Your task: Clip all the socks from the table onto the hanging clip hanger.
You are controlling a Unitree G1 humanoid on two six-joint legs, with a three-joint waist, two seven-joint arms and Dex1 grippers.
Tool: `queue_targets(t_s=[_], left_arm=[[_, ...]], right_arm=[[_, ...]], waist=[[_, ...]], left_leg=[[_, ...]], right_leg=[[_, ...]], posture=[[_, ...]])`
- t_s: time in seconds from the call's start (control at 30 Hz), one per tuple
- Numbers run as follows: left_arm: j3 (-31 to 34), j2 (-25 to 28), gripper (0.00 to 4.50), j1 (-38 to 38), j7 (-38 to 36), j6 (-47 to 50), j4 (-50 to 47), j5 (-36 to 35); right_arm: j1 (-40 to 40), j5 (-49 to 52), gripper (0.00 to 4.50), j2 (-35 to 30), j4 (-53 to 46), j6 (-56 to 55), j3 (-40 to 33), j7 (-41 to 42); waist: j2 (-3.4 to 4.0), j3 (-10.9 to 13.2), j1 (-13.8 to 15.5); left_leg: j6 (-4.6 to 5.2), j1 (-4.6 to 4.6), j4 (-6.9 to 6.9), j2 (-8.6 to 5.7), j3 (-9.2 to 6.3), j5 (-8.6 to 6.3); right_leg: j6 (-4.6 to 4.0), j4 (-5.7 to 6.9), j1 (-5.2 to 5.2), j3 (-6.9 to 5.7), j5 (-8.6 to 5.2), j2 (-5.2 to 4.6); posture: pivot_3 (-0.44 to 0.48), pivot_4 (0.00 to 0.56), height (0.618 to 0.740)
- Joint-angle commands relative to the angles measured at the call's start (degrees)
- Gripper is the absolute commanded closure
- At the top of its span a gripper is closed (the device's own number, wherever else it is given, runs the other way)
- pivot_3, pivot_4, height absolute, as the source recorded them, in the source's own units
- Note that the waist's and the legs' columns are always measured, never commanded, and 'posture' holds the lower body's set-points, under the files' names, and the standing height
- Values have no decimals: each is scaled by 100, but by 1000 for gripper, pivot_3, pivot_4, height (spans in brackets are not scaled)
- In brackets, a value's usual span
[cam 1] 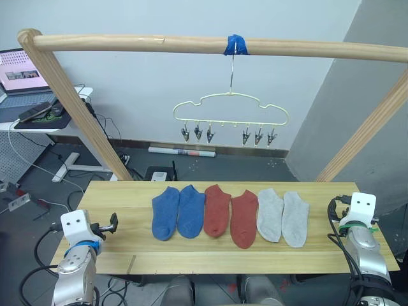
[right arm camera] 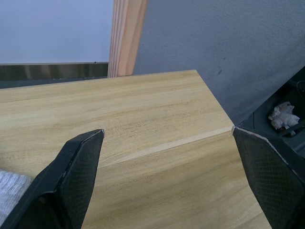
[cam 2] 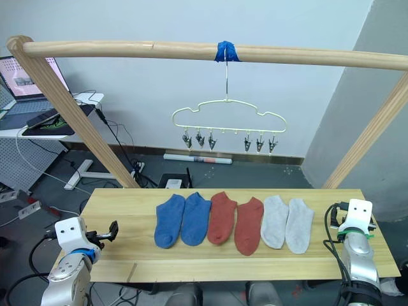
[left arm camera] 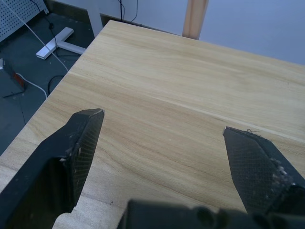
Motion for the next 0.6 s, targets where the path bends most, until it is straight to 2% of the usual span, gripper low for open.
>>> queue_targets(t_s=[0.03, 0.27, 0.6], left_arm=[[112, 67, 49, 3, 67, -19, -145, 18], [111, 94, 49, 0, 151, -66, -137, 52], [105, 97, 49, 228, -114, -79, -932, -46]], right_arm=[[-69, -37, 0, -100, -74, -145, -35, -21], [-43, -43, 0, -81, -111, -169, -20, -33], [-22, -35, 0, -306, -682, -261, 493, 891]], waist=[[0, -5, 1], [0, -8, 0], [5, -3, -1]], left_leg=[[0, 0, 0, 0, 0, 0], [0, 0, 0, 0, 0, 0], [0, 1, 0, 0, 0, 0]], right_leg=[[0, 0, 0, 0, 0, 0], [0, 0, 1, 0, 0, 0], [-1, -1, 0, 2, -1, 0]], posture=[[3, 97, 740], [4, 102, 740], [-8, 133, 740]])
